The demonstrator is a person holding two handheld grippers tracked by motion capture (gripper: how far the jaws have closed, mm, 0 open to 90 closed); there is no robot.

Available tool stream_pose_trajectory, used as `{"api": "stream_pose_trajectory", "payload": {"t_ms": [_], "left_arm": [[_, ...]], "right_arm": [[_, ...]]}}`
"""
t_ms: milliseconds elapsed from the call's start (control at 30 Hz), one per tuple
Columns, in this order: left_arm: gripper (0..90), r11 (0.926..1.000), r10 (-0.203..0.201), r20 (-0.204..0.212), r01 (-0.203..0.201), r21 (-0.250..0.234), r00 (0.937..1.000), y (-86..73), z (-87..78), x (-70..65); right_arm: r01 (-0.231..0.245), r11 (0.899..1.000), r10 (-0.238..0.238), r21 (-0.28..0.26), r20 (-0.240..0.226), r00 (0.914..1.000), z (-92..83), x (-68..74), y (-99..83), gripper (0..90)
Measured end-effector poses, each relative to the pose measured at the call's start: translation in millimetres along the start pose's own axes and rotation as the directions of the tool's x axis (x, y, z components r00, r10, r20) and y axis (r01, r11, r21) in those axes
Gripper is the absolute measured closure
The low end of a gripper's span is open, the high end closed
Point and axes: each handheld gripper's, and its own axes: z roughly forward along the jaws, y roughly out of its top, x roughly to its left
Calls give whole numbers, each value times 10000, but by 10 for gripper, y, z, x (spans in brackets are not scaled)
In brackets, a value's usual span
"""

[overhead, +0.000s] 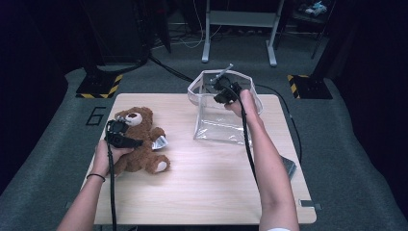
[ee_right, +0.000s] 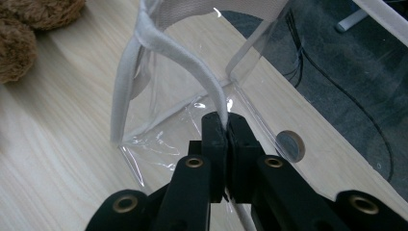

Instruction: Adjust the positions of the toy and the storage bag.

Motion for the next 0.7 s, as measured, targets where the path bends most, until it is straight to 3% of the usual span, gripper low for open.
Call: {"api": "stream_pose_trajectory", "payload": {"t_ms": [100,300,533,700], "left_arm": [[291,10000,-14,-22,14,-6,10000,0,-1,2],[291,9999,-153,57,154,-48,9999,-7,-1,4],[292,9995,-279,87,280,-113,9996,-16,-3,9],[292,9996,-237,118,238,-117,9997,-17,-5,18]], "right_arm": [[445,9989,-446,-109,-93,9990,-37,32,-25,882],[893,9955,-904,-322,-341,9953,-116,188,-77,883],[1821,9821,-1851,-481,-673,9804,-224,426,-124,884],[2379,9693,-2434,-623,-1056,9642,-299,610,-163,884]]}}
